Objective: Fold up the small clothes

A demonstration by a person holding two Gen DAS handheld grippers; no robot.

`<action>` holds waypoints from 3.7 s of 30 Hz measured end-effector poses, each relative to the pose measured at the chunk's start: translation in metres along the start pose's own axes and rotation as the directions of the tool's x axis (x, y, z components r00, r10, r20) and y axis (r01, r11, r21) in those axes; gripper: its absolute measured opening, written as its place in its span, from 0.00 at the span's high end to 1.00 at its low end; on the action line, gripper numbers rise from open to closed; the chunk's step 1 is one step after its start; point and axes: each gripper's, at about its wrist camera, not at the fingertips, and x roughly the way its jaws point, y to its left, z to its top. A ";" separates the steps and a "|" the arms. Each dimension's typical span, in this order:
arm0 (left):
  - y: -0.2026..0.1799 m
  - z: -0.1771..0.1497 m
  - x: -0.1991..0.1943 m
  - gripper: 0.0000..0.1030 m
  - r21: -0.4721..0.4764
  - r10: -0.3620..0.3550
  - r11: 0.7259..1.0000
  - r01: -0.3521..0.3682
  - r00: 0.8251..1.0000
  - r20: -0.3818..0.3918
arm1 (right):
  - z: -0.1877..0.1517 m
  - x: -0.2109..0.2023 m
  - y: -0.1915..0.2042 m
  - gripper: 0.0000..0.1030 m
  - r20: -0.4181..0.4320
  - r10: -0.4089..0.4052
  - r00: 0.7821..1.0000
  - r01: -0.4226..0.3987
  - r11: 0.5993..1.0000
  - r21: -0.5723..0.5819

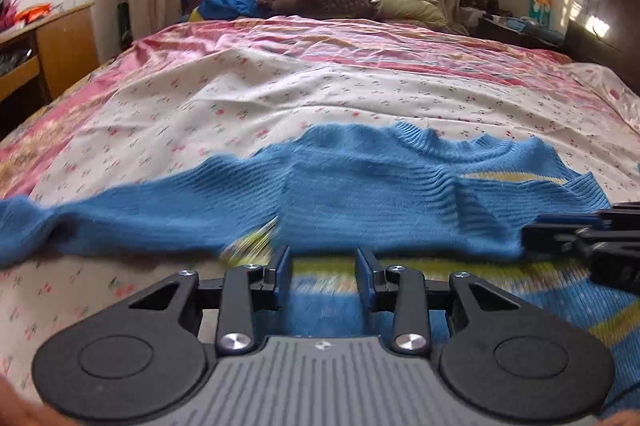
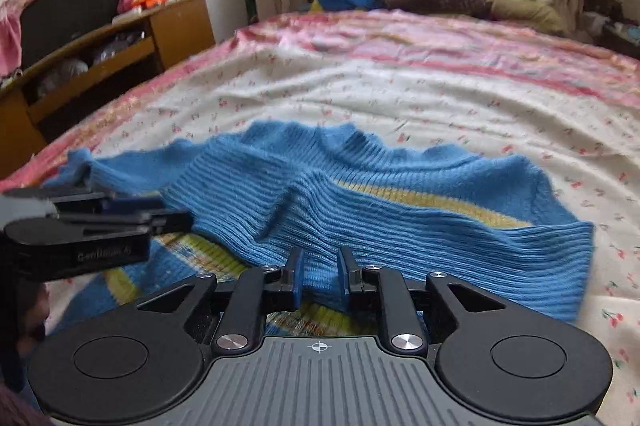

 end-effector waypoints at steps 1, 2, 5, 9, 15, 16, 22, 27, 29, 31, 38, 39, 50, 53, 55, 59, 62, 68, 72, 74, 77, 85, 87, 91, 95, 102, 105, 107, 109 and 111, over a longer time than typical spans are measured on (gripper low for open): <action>0.008 -0.003 -0.005 0.60 -0.022 -0.001 1.000 0.001 1.000 -0.002 | -0.005 -0.006 0.001 0.80 0.017 0.009 1.000 -0.009 1.000 0.009; 0.017 -0.007 -0.011 0.60 -0.050 -0.005 0.999 0.005 1.000 -0.001 | -0.009 -0.010 0.001 0.80 0.029 0.018 0.999 -0.019 1.000 0.018; 0.047 -0.012 -0.025 0.60 -0.111 0.073 0.991 -0.072 0.997 0.008 | -0.023 -0.015 0.007 0.80 0.032 0.018 0.999 -0.019 1.000 0.009; 0.100 -0.015 -0.037 0.60 -0.242 0.182 0.954 -0.177 0.983 -0.001 | -0.040 -0.012 0.010 0.80 0.004 0.020 1.000 -0.020 0.999 0.031; 0.179 -0.021 -0.040 0.60 -0.500 0.299 0.825 -0.262 0.954 -0.006 | -0.056 -0.018 0.007 0.78 0.061 0.029 0.998 -0.035 0.994 0.099; 0.191 -0.023 -0.040 0.60 -0.548 0.301 0.796 -0.256 0.953 -0.008 | -0.056 -0.018 0.008 0.77 0.062 0.031 0.998 -0.037 0.994 0.099; 0.220 -0.030 -0.031 0.60 -0.681 0.314 0.695 -0.233 0.949 -0.005 | -0.058 -0.019 0.003 0.71 0.077 0.071 0.994 -0.080 0.989 0.124; 0.234 -0.035 -0.022 0.60 -0.779 0.326 0.594 -0.200 0.945 0.006 | -0.059 -0.019 -0.002 0.71 0.087 0.092 0.992 -0.105 0.982 0.155; 0.241 -0.039 -0.019 0.60 -0.816 0.330 0.550 -0.179 0.944 0.015 | -0.059 -0.019 -0.002 0.71 0.089 0.093 0.992 -0.107 0.982 0.158; 0.242 -0.040 -0.017 0.59 -0.834 0.336 0.527 -0.160 0.941 0.032 | -0.060 -0.019 -0.002 0.71 0.092 0.095 0.991 -0.109 0.981 0.160; 0.247 -0.045 -0.006 0.57 -0.896 0.367 0.436 -0.089 0.926 0.087 | -0.061 -0.019 -0.003 0.71 0.094 0.097 0.991 -0.112 0.980 0.165; 0.248 -0.042 -0.003 0.57 -0.900 0.372 0.427 -0.087 0.924 0.088 | -0.061 -0.019 -0.003 0.71 0.095 0.097 0.991 -0.112 0.980 0.165; 0.249 -0.043 0.001 0.56 -0.919 0.389 0.391 -0.055 0.914 0.111 | -0.061 -0.020 -0.004 0.70 0.098 0.106 0.990 -0.122 0.976 0.178; 0.248 -0.031 0.008 0.56 -0.912 0.392 0.401 -0.088 0.916 0.084 | -0.062 -0.020 -0.004 0.70 0.099 0.106 0.989 -0.122 0.976 0.179; 0.248 -0.026 0.012 0.57 -0.918 0.369 0.389 -0.074 0.926 0.082 | -0.062 -0.020 -0.005 0.70 0.099 0.105 0.990 -0.122 0.976 0.179; 0.245 -0.023 0.010 0.79 -0.901 0.386 0.412 -0.139 0.922 0.034 | -0.061 -0.019 -0.005 0.70 0.099 0.107 0.989 -0.124 0.976 0.181; 0.247 -0.022 0.007 0.88 -0.896 0.382 0.419 -0.148 0.924 0.025 | -0.061 -0.020 -0.005 0.70 0.101 0.109 0.989 -0.126 0.975 0.185; 0.230 0.009 -0.009 0.91 -0.842 0.355 0.528 -0.113 0.930 0.098 | -0.061 -0.022 -0.003 0.71 0.107 0.103 0.989 -0.121 0.976 0.181; 0.196 0.040 -0.019 0.91 -0.758 0.247 0.652 -0.018 0.951 0.189 | -0.061 -0.024 -0.003 0.71 0.110 0.104 0.988 -0.123 0.974 0.188; 0.175 0.056 -0.021 0.91 -0.712 0.176 0.701 0.039 0.958 0.225 | -0.061 -0.026 -0.005 0.71 0.112 0.106 0.988 -0.126 0.973 0.196; 0.138 0.077 -0.021 0.91 -0.632 0.059 0.766 0.117 0.966 0.251 | -0.061 -0.028 -0.007 0.71 0.114 0.107 0.988 -0.128 0.971 0.201; 0.011 0.089 -0.005 0.90 -0.359 -0.257 0.886 0.295 0.955 0.150 | -0.056 -0.034 -0.021 0.71 0.120 0.083 0.989 -0.111 0.964 0.241; -0.019 0.081 -0.001 0.90 -0.274 -0.290 0.911 0.307 0.952 0.100 | -0.056 -0.034 -0.028 0.71 0.116 0.077 0.990 -0.106 0.958 0.267; -0.054 0.057 -0.001 0.88 -0.142 -0.268 0.953 0.269 0.963 0.025 | -0.057 -0.034 -0.041 0.71 0.105 0.098 0.990 -0.128 0.934 0.333; -0.052 0.027 -0.019 0.85 -0.141 -0.228 0.963 0.229 0.973 0.019 | -0.053 -0.039 -0.043 0.70 0.112 0.092 0.989 -0.125 0.931 0.344; -0.029 -0.023 -0.044 0.83 -0.124 -0.116 0.984 0.127 0.989 0.092 | -0.040 -0.050 -0.049 0.68 0.147 0.139 0.979 -0.190 0.881 0.432; -0.019 -0.039 -0.042 0.83 -0.146 -0.108 0.982 0.120 0.990 0.092 | -0.026 -0.041 -0.047 0.67 0.127 0.154 0.980 -0.196 0.862 0.467; -0.012 -0.047 -0.041 0.83 -0.170 -0.105 0.978 0.120 0.990 0.096 | -0.013 -0.031 -0.045 0.60 0.094 0.131 0.987 -0.160 0.868 0.470; -0.006 -0.053 -0.041 0.83 -0.191 -0.111 0.973 0.130 0.988 0.104 | 0.002 -0.021 -0.043 0.58 0.066 0.096 0.993 -0.116 0.878 0.464; -0.002 -0.055 -0.039 0.83 -0.188 -0.122 0.972 0.140 0.987 0.107 | 0.014 -0.011 -0.044 0.57 0.034 0.075 0.997 -0.082 0.866 0.493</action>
